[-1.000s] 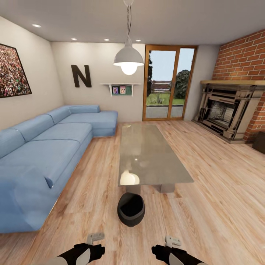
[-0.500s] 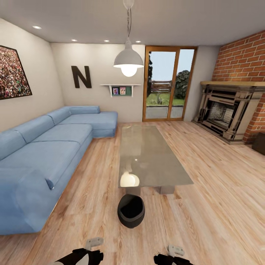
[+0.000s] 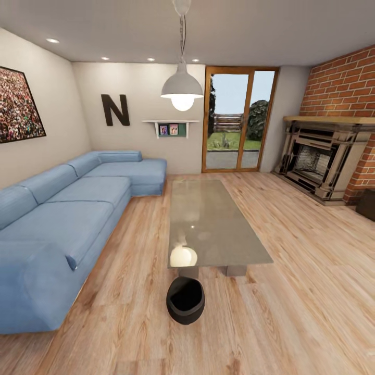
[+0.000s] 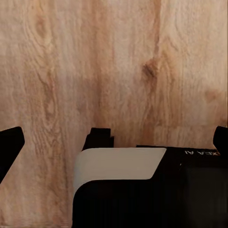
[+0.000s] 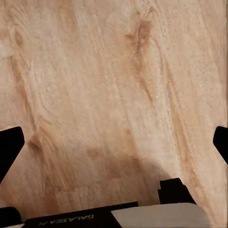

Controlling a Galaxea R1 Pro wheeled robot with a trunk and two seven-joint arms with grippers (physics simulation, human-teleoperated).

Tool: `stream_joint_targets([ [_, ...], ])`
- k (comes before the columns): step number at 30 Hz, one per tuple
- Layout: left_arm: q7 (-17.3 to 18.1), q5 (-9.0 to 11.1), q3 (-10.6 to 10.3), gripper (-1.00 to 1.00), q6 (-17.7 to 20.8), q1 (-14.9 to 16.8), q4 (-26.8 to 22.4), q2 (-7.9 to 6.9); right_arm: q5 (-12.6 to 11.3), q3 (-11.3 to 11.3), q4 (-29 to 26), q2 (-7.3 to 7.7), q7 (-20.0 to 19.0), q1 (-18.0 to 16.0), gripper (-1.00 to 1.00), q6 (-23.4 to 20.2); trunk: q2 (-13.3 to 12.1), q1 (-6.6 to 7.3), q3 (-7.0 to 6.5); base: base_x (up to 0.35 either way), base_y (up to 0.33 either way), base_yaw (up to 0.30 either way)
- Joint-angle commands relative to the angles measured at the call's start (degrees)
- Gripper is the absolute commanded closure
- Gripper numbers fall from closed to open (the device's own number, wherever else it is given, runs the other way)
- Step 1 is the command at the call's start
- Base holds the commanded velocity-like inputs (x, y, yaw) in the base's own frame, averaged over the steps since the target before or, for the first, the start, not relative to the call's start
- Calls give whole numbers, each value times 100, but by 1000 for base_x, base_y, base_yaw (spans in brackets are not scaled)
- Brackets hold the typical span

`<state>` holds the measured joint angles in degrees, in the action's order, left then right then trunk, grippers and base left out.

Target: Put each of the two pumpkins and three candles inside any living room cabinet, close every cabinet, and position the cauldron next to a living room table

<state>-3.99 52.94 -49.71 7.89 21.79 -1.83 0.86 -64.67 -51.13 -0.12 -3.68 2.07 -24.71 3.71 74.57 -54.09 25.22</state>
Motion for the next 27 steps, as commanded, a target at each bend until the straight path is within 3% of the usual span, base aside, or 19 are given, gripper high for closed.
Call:
stream_joint_targets([
  [1, -22, 4, -48, -100, -43, -127, -16, -10, -38, -52, 28, -2, 21, 77, -100, 51, -38, 23, -14, 0, 0, 0],
  [6, 1, -76, -57, -100, -273, -606, -4, -91, -6, -55, 230, -2, 21, 347, -100, 129, -239, 133, -104, 0, 0, 0],
  [10, 3, -100, -74, -100, -392, -766, 9, -304, -3, -56, 276, -1, 21, 546, -100, 134, -399, 221, -175, 0, 0, 0],
  [13, 4, -120, -80, -100, -582, -838, 14, -370, 1, -60, 280, -1, 21, 581, -100, 124, -480, 264, -211, 0, 0, 0],
  [18, -43, -259, -78, -100, -706, -914, 9, -407, 1, -63, 241, -8, 15, 595, -100, 135, -480, 264, -211, 0, 0, 0],
  [27, -56, -250, -68, -100, -727, -926, 2, -358, -7, -64, 215, -21, 13, 593, -100, 138, -480, 264, -211, 0, 0, 0],
])
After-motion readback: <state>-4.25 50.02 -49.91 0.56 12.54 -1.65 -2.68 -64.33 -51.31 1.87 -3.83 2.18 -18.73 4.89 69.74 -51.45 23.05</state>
